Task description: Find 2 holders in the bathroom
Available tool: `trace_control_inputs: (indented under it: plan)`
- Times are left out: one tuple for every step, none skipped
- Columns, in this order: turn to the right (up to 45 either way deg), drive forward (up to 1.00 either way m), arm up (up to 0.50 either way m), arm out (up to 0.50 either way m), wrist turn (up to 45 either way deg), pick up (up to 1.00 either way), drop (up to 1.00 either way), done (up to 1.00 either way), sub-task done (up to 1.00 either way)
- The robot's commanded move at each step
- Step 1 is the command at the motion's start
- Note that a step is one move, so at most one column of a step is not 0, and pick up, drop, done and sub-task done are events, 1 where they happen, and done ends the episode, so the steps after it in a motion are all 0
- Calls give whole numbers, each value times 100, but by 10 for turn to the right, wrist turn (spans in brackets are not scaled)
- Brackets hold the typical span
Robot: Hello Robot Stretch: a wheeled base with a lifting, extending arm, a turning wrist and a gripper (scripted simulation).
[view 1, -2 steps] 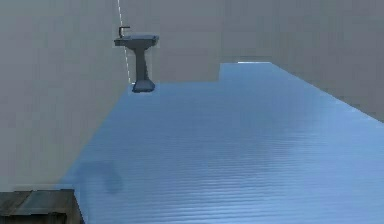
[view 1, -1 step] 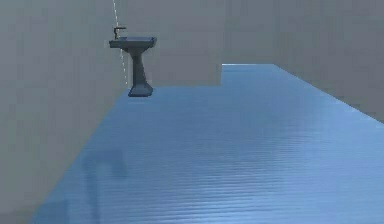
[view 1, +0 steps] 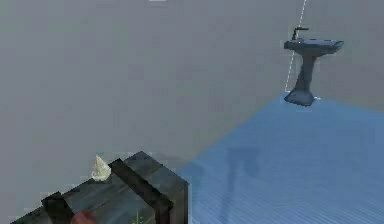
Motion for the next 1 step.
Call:
trace_control_inputs:
  plan:
    - [-270,0,0,0,0,0,0,0,0]
